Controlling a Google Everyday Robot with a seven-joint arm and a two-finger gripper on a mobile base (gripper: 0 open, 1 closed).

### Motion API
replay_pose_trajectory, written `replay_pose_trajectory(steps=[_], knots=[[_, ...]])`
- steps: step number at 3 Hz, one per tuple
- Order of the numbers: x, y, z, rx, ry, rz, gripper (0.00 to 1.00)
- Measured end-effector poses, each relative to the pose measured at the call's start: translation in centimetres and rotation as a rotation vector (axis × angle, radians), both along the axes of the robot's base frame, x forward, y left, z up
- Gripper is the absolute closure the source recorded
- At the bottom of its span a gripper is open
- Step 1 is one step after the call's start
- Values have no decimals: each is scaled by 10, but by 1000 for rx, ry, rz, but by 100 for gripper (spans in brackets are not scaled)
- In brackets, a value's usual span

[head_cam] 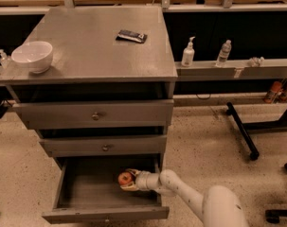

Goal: Pick apple from bottom drawer and place on counter

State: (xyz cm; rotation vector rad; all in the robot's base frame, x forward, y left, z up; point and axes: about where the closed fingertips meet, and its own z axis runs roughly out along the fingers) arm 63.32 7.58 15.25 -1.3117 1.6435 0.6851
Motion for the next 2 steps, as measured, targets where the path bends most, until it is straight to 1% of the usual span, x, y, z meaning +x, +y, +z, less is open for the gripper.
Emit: replay_pose_trajectory(steps=[1,2], knots=[[-17,-14,68,167,-138,38,99],[-36,-35,144,215,-209,79,100]])
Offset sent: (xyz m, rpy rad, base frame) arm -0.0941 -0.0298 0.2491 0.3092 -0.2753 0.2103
